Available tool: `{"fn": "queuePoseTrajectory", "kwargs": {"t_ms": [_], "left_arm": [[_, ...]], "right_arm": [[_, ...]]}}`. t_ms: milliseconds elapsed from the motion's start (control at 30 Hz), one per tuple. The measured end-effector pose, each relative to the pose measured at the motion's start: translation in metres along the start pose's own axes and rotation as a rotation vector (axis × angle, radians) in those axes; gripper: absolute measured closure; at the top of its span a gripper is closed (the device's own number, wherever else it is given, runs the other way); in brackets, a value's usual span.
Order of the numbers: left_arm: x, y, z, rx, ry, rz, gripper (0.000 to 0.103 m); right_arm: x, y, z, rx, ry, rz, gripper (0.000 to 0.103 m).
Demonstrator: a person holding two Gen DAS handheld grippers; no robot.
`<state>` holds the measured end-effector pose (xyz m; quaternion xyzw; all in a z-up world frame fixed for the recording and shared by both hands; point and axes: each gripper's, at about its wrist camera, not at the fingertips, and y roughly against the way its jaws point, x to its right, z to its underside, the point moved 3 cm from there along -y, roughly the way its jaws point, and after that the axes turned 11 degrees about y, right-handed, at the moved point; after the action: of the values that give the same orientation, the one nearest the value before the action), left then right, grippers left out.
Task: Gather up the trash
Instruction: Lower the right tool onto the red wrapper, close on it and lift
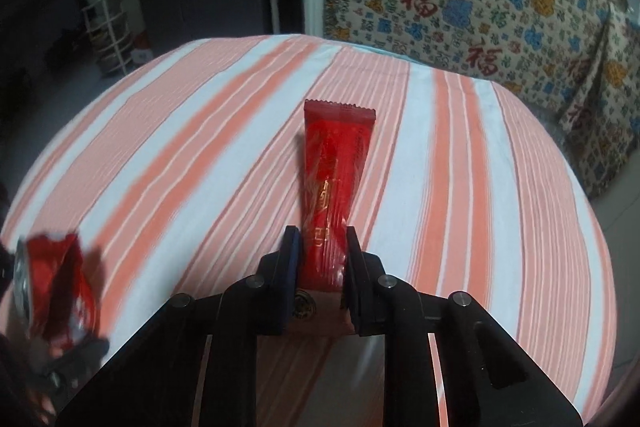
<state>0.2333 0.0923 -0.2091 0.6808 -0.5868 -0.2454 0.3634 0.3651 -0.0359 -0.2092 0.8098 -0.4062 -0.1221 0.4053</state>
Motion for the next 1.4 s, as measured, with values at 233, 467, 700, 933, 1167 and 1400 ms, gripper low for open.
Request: {"fn": "queuePoseTrajectory", "kwargs": {"t_ms": [233, 467, 700, 933, 1167, 1400], "left_arm": [[0.0, 0.0, 0.0, 0.0, 0.0, 0.0, 0.016], [0.0, 0.0, 0.0, 0.001, 0.0, 0.0, 0.016], [-0.001, 0.0, 0.0, 0.001, 0.002, 0.003, 0.016], [0.0, 0.0, 0.0, 0.002, 0.002, 0.002, 0.016], [0.001, -0.001, 0.0, 0.002, 0.005, 0.004, 0.015], [0.001, -0.001, 0.0, 0.002, 0.004, 0.004, 0.015]], "right_arm": [[-0.017, 0.052, 0.062, -0.005, 0.006, -0.079, 0.083], [-0.029, 0.101, 0.118, -0.007, 0.023, -0.054, 0.077], [-0.015, 0.08, 0.111, -0.052, -0.049, -0.014, 0.003], [-0.014, 0.077, 0.111, -0.057, -0.051, -0.01, 0.001], [-0.017, 0.079, 0.114, -0.055, -0.056, -0.008, 0.001], [-0.018, 0.079, 0.115, -0.055, -0.056, -0.008, 0.001]]}}
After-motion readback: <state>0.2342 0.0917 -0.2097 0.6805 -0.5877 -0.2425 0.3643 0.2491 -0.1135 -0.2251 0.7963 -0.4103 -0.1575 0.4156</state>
